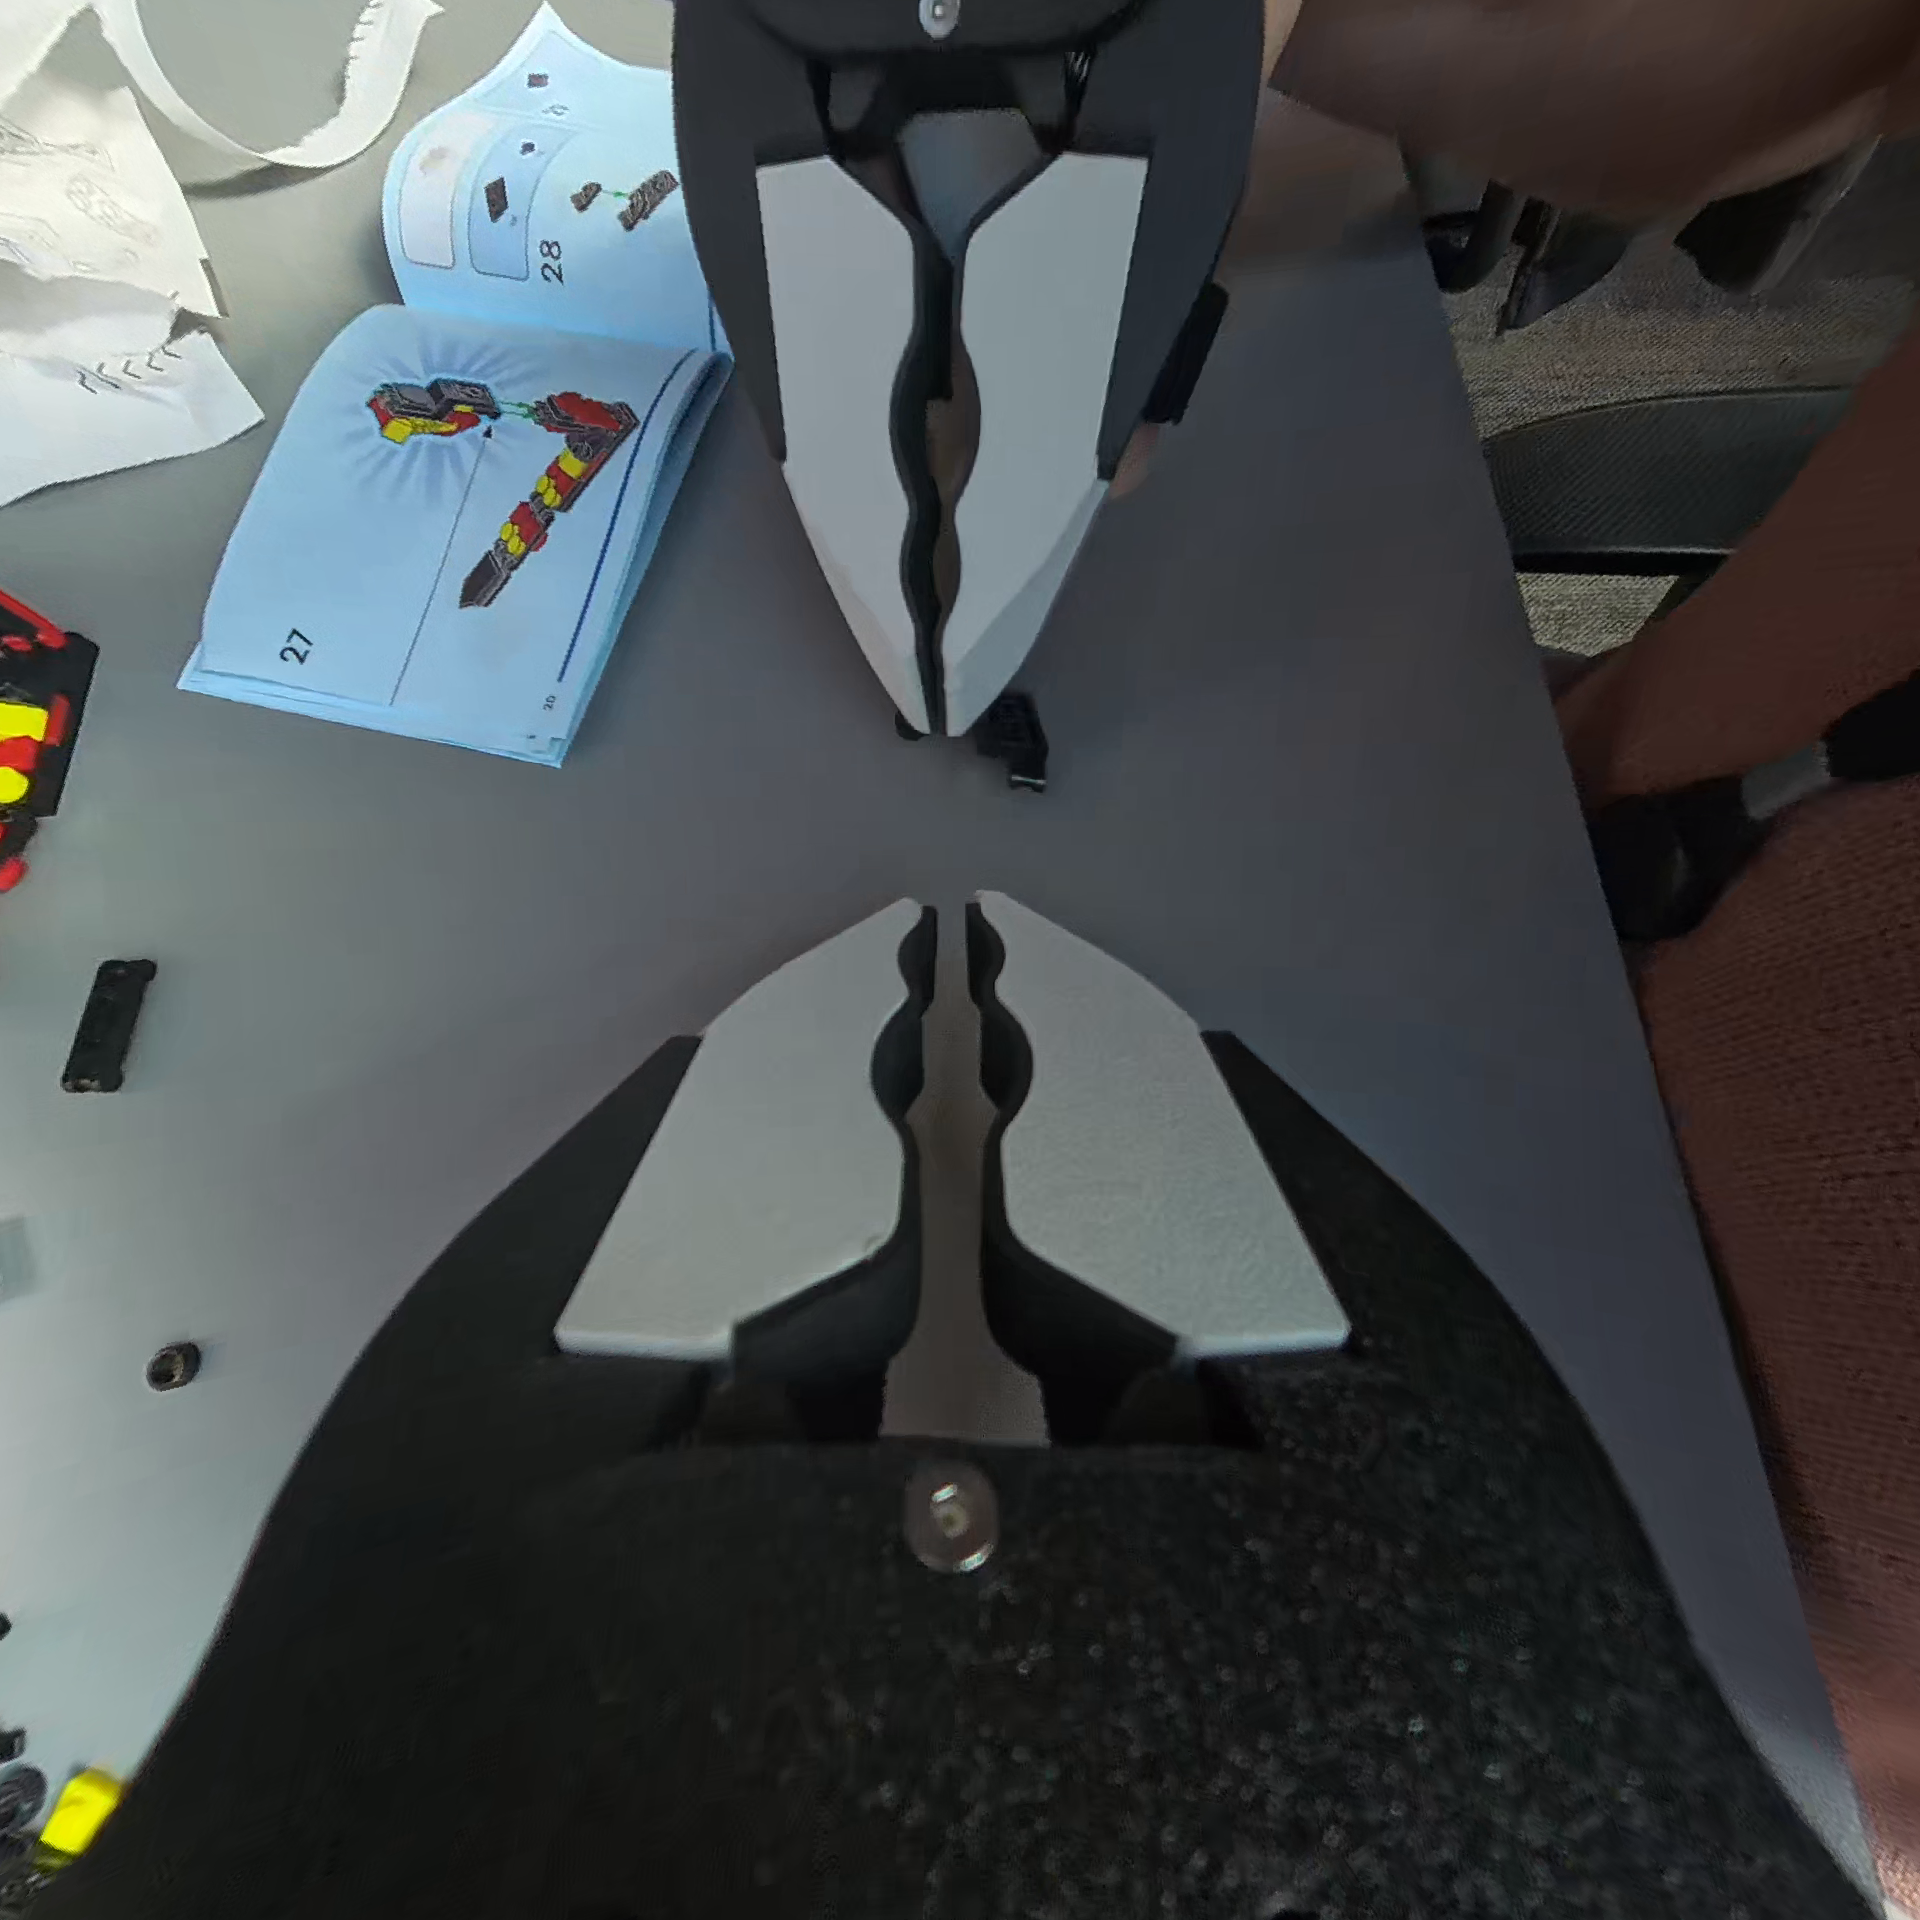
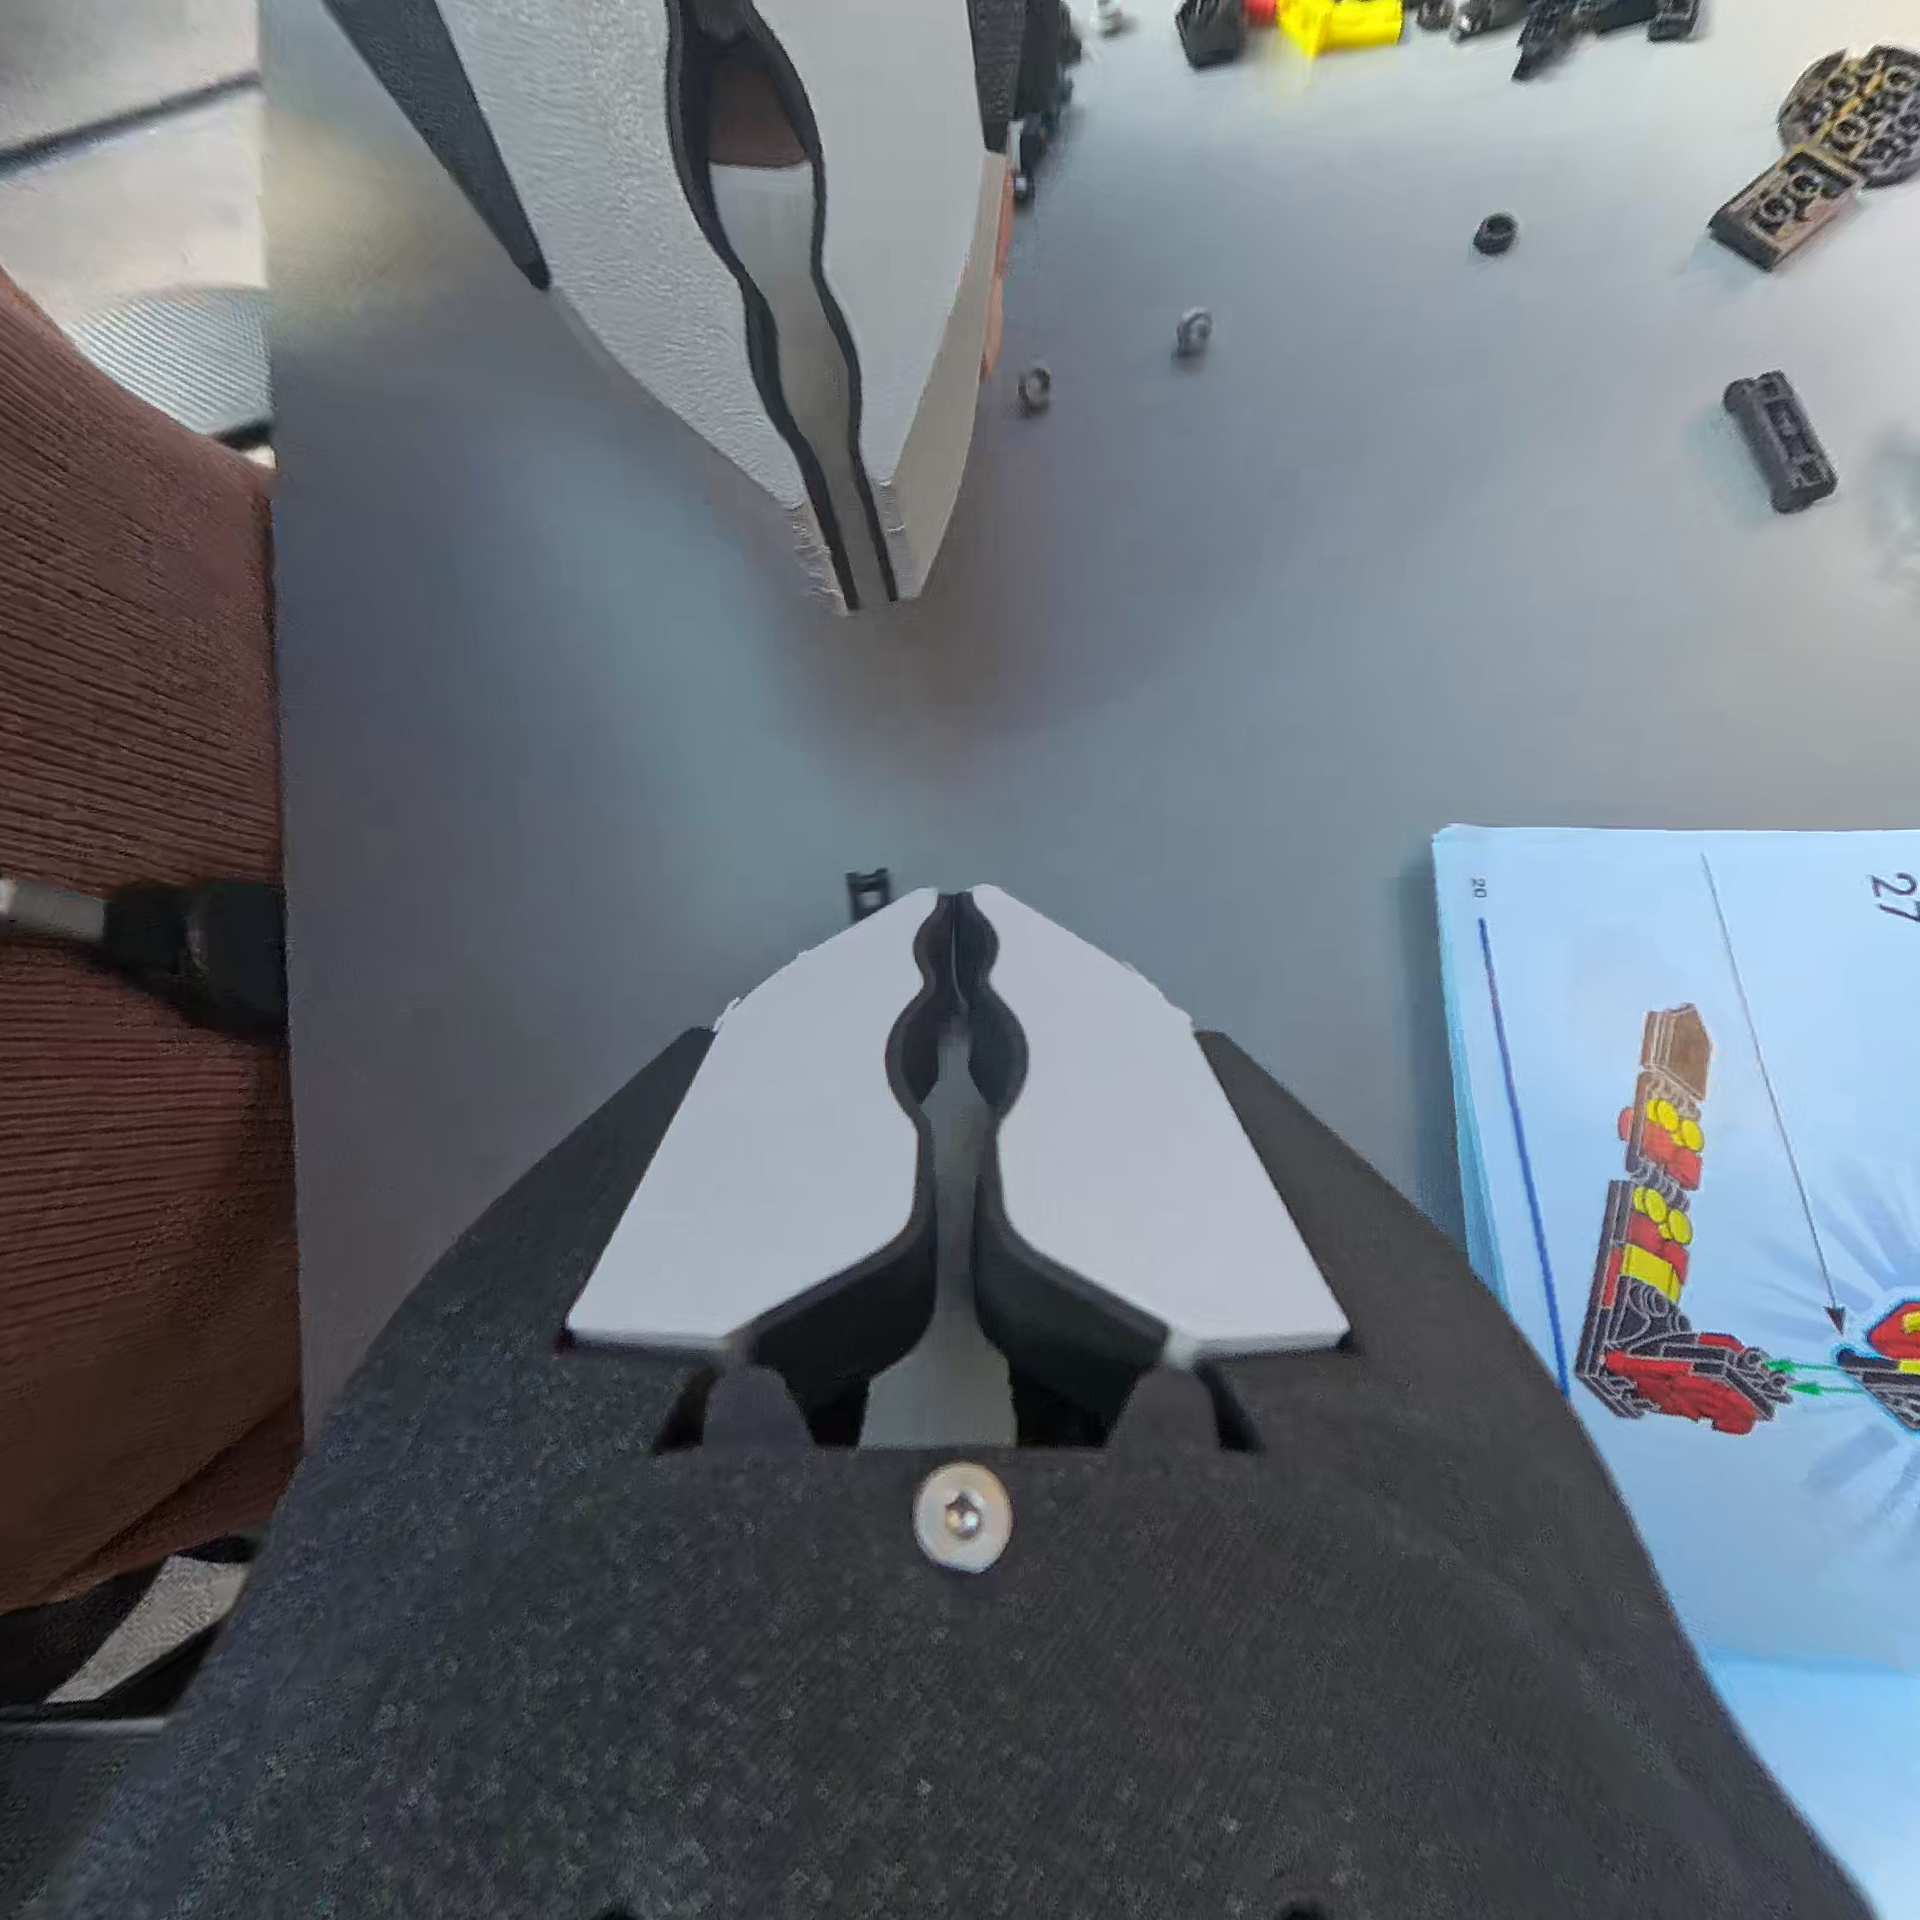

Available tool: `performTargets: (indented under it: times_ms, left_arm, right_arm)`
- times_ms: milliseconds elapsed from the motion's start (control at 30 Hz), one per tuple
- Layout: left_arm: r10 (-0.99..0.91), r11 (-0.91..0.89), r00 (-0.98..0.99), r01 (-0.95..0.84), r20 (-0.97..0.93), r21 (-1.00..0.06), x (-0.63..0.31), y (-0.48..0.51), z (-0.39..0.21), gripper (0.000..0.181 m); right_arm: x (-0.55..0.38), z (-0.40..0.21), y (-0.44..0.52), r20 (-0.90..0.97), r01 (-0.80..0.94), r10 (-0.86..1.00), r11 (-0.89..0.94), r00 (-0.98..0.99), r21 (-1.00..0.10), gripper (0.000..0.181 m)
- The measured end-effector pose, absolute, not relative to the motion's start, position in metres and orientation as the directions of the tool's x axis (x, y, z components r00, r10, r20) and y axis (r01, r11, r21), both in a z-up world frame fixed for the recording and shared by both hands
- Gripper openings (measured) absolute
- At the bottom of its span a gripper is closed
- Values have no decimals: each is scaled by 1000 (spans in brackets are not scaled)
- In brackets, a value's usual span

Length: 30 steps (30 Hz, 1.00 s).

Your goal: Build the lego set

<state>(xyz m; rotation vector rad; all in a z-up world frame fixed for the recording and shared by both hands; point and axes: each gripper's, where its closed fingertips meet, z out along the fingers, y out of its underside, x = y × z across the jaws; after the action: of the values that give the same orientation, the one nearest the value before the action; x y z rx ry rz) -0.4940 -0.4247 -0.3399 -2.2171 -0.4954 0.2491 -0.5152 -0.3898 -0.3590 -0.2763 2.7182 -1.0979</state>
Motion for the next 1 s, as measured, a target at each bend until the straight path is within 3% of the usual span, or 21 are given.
performTargets:
  times_ms: [33, 267, 400, 600, 733, 833, 1000]
  left_arm:
    - [435, -601, 900, 266, -29, -754, -493, -422, -346, 5]
    - [505, -602, 854, 243, -126, -761, -497, -413, -346, 5]
    - [495, -602, 859, 230, -131, -764, -485, -406, -350, 5]
    - [465, -615, 877, 222, -121, -757, -478, -390, -360, 6]
    - [491, -621, 855, 207, -169, -756, -483, -394, -355, 6]
    - [512, -613, 840, 209, -181, -762, -486, -397, -353, 6]
    - [488, -622, 856, 203, -171, -757, -484, -390, -357, 7]
  right_arm:
    - [-513, -364, -389, -94, -124, -254, 724, -963, -678, 0]
    - [-535, -348, -368, -65, -66, -154, 717, -986, -694, 4]
    - [-512, -341, -350, 4, -151, -218, 665, -976, -731, 7]
    - [-492, -367, -361, 89, -309, -334, 697, -938, -647, 12]
    - [-506, -360, -374, 236, -333, -236, 673, -943, -660, 4]
    - [-514, -368, -369, 383, -398, -196, 718, -903, -571, 4]
    - [-503, -368, -364, 414, -435, -231, 742, -880, -511, 11]
